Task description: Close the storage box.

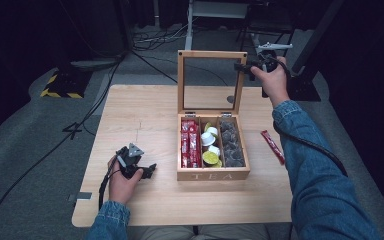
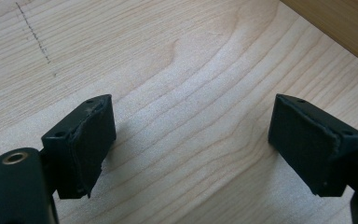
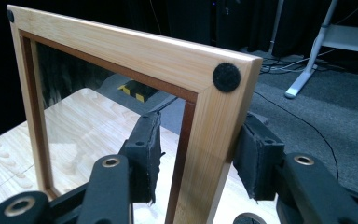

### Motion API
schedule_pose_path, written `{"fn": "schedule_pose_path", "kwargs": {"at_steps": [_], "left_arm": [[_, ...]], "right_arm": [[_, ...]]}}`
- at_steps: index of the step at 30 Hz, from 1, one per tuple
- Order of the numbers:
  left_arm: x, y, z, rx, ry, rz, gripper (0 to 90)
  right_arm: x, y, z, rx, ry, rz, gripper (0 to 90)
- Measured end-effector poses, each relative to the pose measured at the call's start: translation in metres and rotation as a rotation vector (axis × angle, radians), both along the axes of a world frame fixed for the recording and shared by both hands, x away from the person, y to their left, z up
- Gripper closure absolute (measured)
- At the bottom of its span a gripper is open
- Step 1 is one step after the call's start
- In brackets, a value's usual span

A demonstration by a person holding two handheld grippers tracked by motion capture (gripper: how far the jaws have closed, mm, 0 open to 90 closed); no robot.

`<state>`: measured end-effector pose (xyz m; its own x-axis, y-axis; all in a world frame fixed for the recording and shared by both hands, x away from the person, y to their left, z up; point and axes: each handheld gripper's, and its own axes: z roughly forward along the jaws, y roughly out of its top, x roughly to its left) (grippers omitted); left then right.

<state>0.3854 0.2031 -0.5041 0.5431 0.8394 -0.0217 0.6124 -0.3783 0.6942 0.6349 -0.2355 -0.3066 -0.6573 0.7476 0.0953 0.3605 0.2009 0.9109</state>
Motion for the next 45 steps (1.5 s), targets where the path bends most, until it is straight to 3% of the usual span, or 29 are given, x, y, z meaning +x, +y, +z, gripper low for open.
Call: {"fn": "schedule_pose_path", "kwargs": {"at_steps": [15, 25, 32, 39, 45], "left_arm": [[0.0, 0.0, 0.0, 0.002, 0.001, 0.001, 15.2], [0.005, -0.003, 0.0, 0.0, 0.0, 0.008, 15.0], [0.007, -0.004, 0.0, 0.003, 0.0, 0.007, 15.0], [0.007, -0.004, 0.0, 0.001, 0.002, 0.006, 15.0], [0.007, -0.005, 0.0, -0.001, 0.002, 0.008, 15.0]], "right_arm": [[-0.05, -0.01, 0.012, 0.023, -0.047, 0.063, 55.1], [-0.088, -0.016, 0.017, 0.042, -0.05, 0.093, 54.0], [-0.11, -0.016, 0.02, -0.024, -0.055, 0.09, 49.6], [-0.126, -0.02, 0.016, -0.04, -0.051, 0.069, 43.8], [-0.14, -0.019, 0.01, -0.069, -0.05, 0.085, 42.6]]}}
